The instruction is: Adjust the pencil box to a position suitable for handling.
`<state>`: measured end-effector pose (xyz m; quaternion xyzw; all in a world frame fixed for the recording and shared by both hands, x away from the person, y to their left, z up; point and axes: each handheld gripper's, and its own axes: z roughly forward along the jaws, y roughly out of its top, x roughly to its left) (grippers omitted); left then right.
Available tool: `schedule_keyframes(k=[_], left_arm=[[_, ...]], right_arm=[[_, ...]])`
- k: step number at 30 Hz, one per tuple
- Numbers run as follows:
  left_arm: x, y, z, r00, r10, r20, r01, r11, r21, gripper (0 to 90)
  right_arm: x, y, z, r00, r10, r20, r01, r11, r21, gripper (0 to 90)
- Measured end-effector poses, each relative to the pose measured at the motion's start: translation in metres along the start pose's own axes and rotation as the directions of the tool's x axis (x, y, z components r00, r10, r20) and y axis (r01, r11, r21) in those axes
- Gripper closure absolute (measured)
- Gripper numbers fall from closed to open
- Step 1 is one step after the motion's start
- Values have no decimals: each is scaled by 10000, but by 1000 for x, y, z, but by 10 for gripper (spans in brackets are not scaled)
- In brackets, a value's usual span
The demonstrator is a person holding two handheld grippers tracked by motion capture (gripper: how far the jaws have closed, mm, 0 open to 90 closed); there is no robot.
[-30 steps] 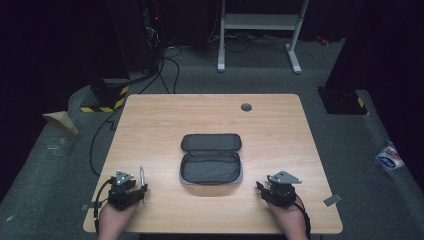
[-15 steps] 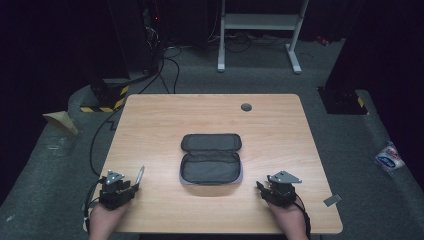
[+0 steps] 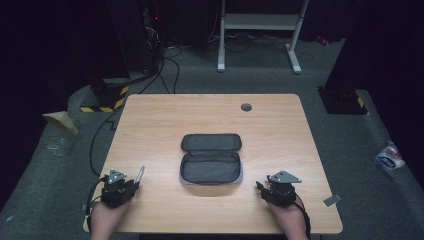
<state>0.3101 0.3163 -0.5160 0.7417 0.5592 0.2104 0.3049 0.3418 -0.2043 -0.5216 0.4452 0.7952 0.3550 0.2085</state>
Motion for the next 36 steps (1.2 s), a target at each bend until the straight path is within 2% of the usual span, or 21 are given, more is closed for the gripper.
schedule_keyframes(k=[3,8,17,23,28,36], left_arm=[[-1,0,0,9999,-99,29,99,9999,29,746],[-1,1,1,10000,-12,28,12,10000,-14,783],[-1,1,2,9999,75,122,-73,9999,-103,789],[-1,1,2,9996,-24,279,28,9999,-139,790],[-2,2,1,9988,-194,442,212,9990,-395,790],[-7,5,-4,9959,-182,885,265,9953,-929,790]], right_arm=[[0,0,0,10000,14,28,-14,10000,9,486],[1,0,1,10000,-56,35,56,10000,80,479],[1,0,2,10000,-57,11,57,9998,198,472],[1,1,2,10000,-31,1,31,9997,223,466],[1,1,3,10000,17,5,-18,9997,239,454],[0,1,3,10000,3,23,-4,9997,238,434]])
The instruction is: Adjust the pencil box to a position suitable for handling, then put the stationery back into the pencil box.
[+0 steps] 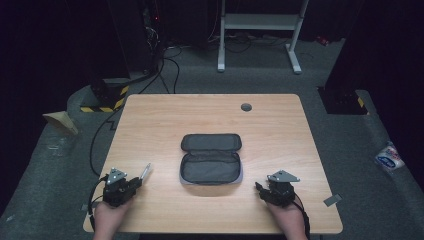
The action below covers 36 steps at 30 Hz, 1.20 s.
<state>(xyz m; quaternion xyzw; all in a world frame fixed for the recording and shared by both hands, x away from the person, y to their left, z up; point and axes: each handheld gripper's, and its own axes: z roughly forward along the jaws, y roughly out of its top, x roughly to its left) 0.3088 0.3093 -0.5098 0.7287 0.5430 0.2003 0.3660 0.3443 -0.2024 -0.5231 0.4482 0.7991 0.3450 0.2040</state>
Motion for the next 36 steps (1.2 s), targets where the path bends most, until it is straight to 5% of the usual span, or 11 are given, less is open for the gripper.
schedule_keyframes(k=[26,36], left_arm=[[-33,23,-14,9954,711,643,-598,9848,-1633,790],[-45,35,-4,9945,750,734,-638,9874,-1446,791]], right_arm=[[1,1,1,9999,102,25,-102,9999,36,421],[1,0,0,10000,69,47,-69,10000,30,414]])
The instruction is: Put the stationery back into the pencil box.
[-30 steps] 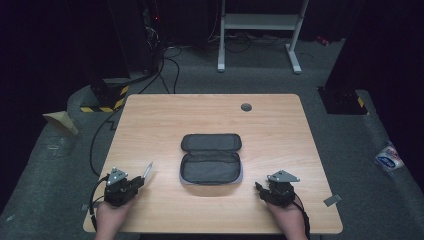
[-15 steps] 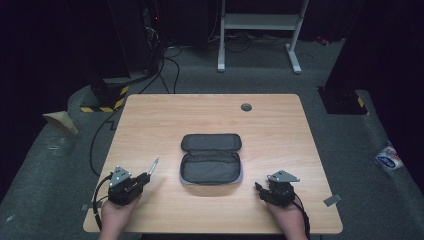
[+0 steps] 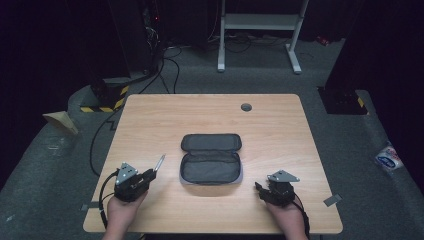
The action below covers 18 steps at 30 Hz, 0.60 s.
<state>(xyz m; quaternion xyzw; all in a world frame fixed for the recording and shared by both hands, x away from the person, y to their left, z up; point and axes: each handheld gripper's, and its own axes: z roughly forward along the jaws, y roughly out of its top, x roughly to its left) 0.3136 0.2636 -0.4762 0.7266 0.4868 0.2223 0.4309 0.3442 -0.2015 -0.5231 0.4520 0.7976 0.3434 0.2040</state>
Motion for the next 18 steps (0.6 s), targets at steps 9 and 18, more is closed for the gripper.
schedule_keyframes(k=[9,18], left_arm=[[-20,22,5,9992,394,-8,-394,9984,-395,791],[-38,37,7,9956,928,125,-921,9947,-466,791]], right_arm=[[-1,0,0,10000,-29,-51,29,10000,42,411],[-1,0,-1,9999,-62,-83,63,9999,85,402]])
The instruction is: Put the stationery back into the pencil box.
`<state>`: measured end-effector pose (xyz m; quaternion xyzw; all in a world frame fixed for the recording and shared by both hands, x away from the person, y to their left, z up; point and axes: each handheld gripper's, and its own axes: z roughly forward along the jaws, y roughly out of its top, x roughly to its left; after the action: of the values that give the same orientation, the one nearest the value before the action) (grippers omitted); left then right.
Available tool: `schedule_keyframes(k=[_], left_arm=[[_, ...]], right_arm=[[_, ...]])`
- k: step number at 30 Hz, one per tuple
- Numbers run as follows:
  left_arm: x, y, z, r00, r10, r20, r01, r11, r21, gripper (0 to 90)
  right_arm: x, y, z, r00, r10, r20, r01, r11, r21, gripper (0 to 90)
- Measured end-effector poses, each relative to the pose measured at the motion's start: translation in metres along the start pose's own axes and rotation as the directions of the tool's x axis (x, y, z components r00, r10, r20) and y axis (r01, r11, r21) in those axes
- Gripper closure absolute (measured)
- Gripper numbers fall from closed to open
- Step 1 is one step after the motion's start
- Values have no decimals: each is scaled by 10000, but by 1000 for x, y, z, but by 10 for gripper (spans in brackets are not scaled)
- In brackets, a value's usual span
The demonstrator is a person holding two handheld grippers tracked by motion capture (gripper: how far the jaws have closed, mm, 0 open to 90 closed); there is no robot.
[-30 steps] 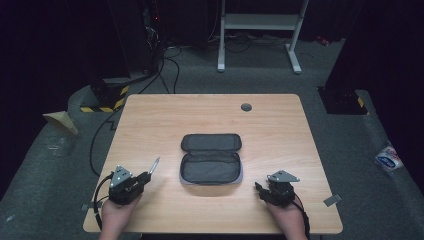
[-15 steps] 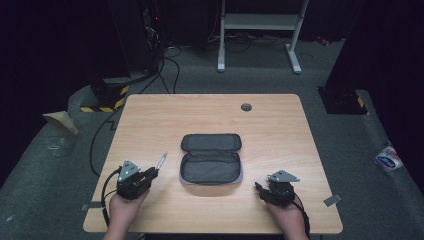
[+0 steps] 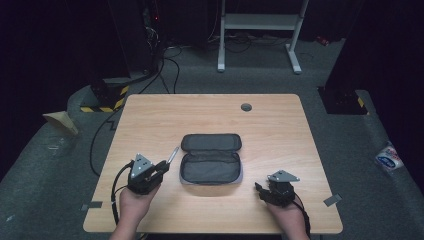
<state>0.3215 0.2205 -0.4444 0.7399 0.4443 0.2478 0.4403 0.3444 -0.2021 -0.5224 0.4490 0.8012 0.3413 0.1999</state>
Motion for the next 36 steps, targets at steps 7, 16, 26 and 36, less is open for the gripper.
schedule_keyframes(k=[7,16,26,36], left_arm=[[-2,3,0,9997,230,95,-230,9997,-77,791],[2,9,2,9995,249,184,-245,9995,-221,791],[-3,15,8,9984,400,409,-385,9986,-349,791],[-9,26,18,9953,657,709,-635,9974,-337,791]], right_arm=[[-4,1,-2,9998,217,10,-217,9997,69,397],[-14,0,-10,9990,323,323,-320,9994,-96,400],[-23,-4,-15,9963,475,714,-468,9988,-110,413],[-28,-11,-23,9948,528,872,-519,9986,-121,416]])
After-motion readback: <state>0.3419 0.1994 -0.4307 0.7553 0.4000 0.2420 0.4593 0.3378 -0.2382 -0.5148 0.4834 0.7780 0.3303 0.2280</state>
